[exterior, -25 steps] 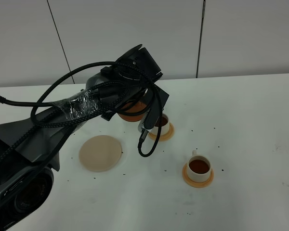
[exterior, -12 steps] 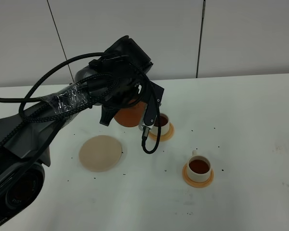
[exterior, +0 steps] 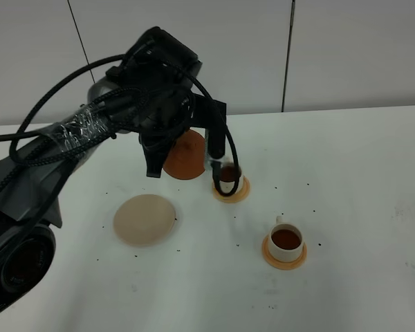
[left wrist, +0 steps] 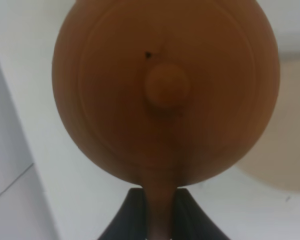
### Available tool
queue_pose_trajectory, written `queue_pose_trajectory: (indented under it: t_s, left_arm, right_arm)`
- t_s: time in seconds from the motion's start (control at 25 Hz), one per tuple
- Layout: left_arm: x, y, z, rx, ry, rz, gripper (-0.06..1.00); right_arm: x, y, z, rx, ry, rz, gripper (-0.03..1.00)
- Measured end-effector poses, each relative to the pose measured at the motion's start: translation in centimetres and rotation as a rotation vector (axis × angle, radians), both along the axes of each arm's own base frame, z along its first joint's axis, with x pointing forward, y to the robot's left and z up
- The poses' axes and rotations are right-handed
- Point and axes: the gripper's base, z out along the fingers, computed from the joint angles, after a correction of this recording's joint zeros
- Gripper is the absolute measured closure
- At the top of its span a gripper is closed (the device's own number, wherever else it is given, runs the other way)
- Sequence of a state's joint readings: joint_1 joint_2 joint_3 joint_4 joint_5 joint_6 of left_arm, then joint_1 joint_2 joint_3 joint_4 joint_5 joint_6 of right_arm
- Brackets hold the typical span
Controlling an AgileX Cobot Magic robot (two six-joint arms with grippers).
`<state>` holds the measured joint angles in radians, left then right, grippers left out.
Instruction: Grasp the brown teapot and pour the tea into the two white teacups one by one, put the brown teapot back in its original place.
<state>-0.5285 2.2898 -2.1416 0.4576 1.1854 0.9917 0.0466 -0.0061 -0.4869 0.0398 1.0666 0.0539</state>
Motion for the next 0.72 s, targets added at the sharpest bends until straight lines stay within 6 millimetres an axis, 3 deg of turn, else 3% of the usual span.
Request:
queue_pose_trajectory:
  t_s: [0.72]
  left_arm:
    - [0.26,0.65,-0.24,-0.255,0.087,0.159,0.77]
  right_arm:
    - [0.0,0.0,0.0,0.0,0.0,0.0,0.73]
